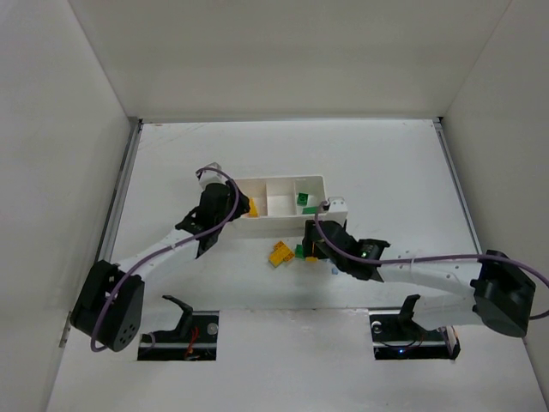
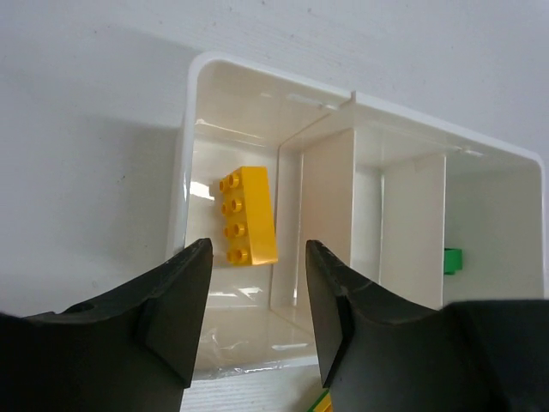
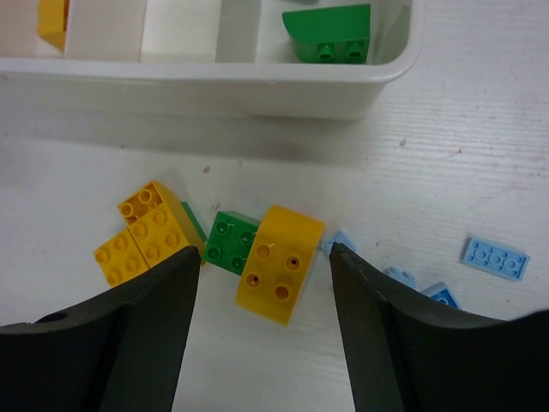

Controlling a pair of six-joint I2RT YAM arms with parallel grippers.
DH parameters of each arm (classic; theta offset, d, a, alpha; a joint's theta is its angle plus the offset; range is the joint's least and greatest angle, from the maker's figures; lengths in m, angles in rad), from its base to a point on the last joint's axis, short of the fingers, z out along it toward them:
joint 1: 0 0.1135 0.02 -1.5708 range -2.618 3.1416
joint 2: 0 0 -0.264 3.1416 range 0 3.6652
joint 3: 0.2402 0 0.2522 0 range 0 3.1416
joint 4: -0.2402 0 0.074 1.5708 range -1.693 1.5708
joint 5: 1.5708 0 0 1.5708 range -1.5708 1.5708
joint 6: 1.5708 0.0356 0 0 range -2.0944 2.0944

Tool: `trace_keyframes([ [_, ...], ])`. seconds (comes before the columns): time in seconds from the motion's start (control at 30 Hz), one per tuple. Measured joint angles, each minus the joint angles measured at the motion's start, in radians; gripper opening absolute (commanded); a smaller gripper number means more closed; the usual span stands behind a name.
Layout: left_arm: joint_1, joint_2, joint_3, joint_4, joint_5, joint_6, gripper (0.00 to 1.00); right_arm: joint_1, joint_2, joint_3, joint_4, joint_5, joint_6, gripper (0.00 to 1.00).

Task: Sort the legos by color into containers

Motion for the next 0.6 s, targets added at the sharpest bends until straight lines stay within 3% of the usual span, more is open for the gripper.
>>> trace_keyframes([
  [0.23, -0.035, -0.101, -0.003, -0.003, -0.019, 0.0, 0.41, 0.012, 0.021, 0.0, -0.034, -0.001, 0.029, 0.62],
  [0.6, -0.35, -0.353, -0.15, -0.033, -0.067, -0.005, 0.42, 0.002, 0.084, 0.003, -0.058, -0.066, 0.033, 0.55],
])
